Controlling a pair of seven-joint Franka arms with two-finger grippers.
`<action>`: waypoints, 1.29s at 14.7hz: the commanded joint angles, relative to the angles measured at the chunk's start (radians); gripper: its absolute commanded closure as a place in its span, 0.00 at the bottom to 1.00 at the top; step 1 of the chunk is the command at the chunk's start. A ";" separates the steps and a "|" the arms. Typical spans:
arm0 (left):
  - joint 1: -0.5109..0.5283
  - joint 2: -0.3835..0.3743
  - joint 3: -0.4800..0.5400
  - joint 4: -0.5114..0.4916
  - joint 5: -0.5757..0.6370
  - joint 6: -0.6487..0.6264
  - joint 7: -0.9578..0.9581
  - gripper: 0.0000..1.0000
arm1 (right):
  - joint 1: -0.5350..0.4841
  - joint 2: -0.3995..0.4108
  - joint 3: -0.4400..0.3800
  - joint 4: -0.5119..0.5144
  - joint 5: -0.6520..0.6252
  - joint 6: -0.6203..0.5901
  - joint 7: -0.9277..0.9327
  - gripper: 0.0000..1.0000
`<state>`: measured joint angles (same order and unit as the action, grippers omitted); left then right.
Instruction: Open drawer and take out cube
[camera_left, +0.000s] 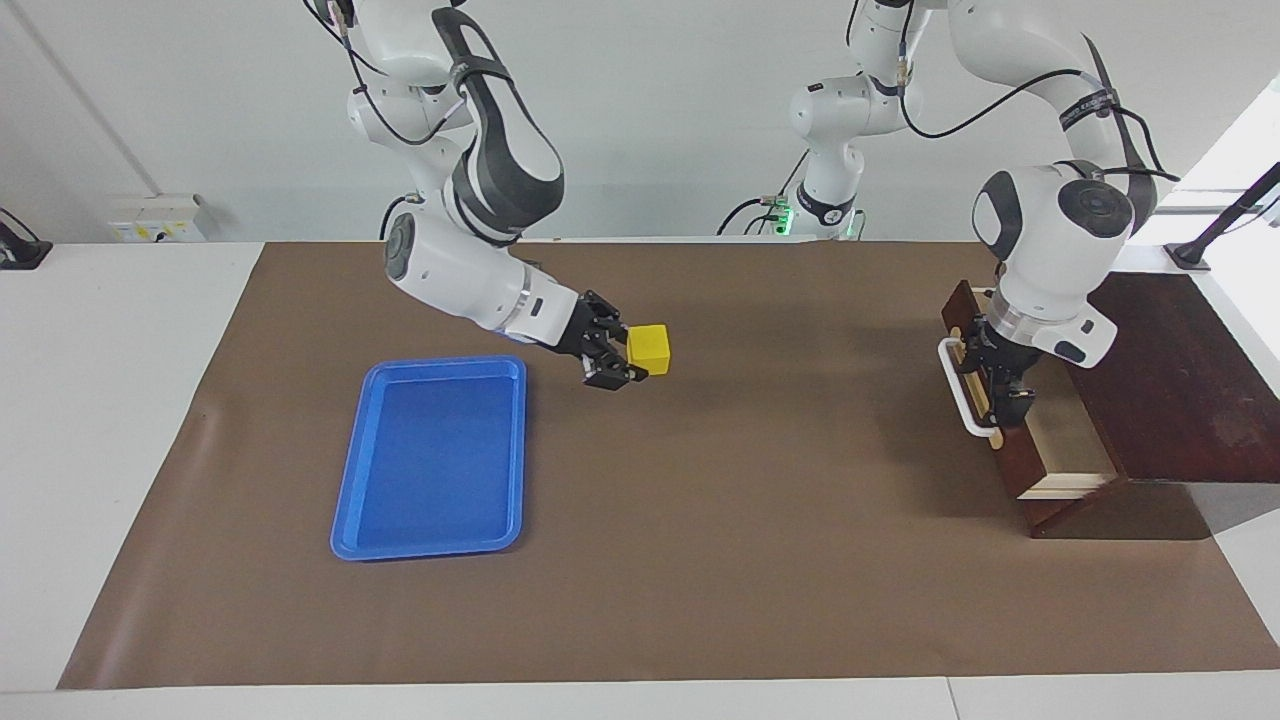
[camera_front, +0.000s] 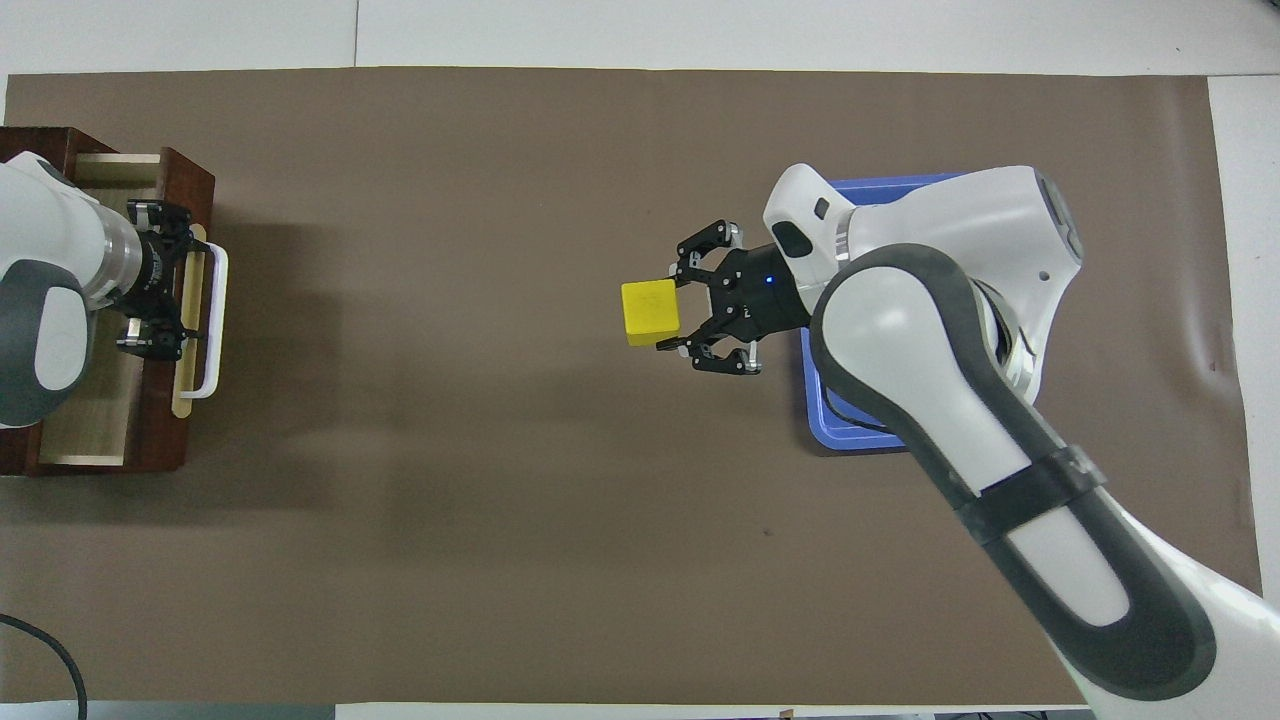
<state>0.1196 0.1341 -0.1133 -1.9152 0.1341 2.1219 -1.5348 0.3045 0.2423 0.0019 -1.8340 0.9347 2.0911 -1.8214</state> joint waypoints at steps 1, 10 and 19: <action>0.095 -0.005 -0.005 0.002 0.042 0.001 0.071 0.00 | -0.111 -0.037 0.009 -0.074 -0.017 -0.022 -0.058 1.00; 0.107 -0.010 -0.015 0.093 0.067 -0.161 0.177 0.00 | -0.335 0.044 0.009 -0.142 -0.037 -0.006 -0.286 1.00; -0.067 -0.148 -0.020 0.156 -0.057 -0.477 0.855 0.00 | -0.389 0.155 0.010 -0.145 0.042 0.110 -0.504 1.00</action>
<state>0.0976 -0.0298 -0.1512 -1.7975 0.0867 1.7074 -0.8055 -0.0703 0.3953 -0.0024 -1.9771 0.9481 2.1846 -2.2911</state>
